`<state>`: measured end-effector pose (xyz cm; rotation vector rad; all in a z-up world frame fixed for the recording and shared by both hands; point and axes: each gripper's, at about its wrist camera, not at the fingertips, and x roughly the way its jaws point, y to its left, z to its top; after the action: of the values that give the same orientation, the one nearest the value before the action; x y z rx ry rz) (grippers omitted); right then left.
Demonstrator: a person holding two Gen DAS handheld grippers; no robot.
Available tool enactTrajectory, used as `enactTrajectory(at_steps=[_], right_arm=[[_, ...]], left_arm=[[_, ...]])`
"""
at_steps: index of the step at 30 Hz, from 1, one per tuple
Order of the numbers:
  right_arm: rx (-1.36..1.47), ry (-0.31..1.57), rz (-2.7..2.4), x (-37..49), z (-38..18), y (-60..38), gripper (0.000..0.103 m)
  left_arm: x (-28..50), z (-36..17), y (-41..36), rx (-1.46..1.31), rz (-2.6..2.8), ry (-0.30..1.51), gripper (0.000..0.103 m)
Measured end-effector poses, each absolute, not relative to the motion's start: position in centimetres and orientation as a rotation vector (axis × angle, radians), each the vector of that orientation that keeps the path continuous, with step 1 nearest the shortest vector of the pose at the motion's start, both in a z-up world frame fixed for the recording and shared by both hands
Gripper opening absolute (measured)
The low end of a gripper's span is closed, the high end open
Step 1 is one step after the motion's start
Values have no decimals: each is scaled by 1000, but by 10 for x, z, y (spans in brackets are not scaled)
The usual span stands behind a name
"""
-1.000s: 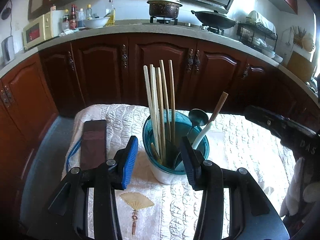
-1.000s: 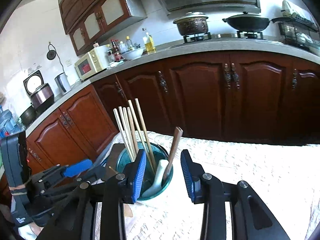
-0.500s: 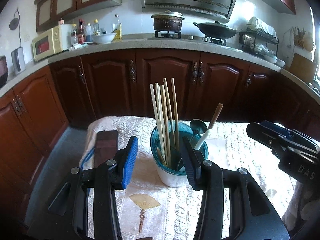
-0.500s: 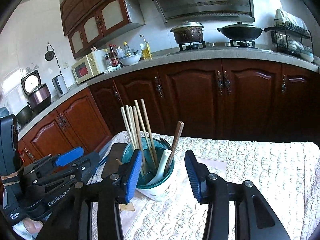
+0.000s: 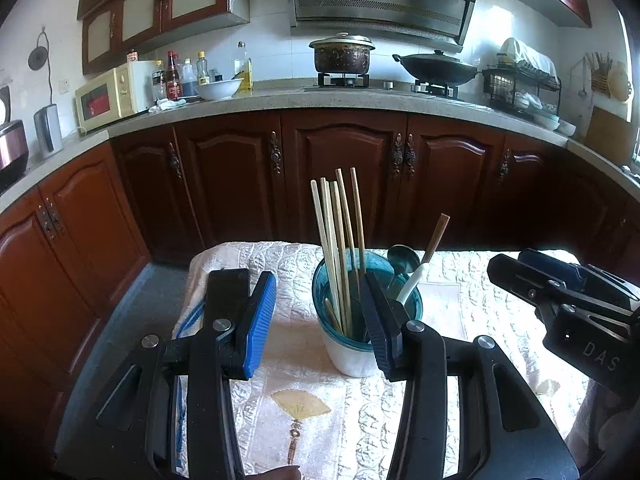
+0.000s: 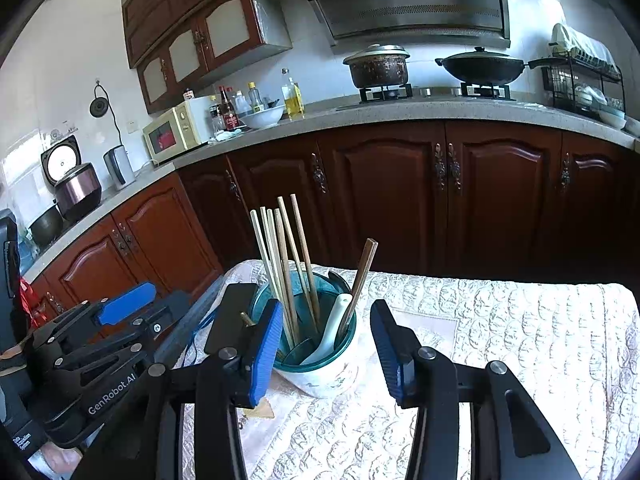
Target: Organize utensils
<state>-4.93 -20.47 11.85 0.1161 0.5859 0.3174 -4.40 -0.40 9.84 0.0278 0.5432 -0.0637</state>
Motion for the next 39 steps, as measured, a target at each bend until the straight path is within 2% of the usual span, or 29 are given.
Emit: enactTrajectory(at_steps=[39], right_arm=[[104,617,300,-48,104,-207,48]], left_arm=[[-46,90,-11,70,-35,527,43]])
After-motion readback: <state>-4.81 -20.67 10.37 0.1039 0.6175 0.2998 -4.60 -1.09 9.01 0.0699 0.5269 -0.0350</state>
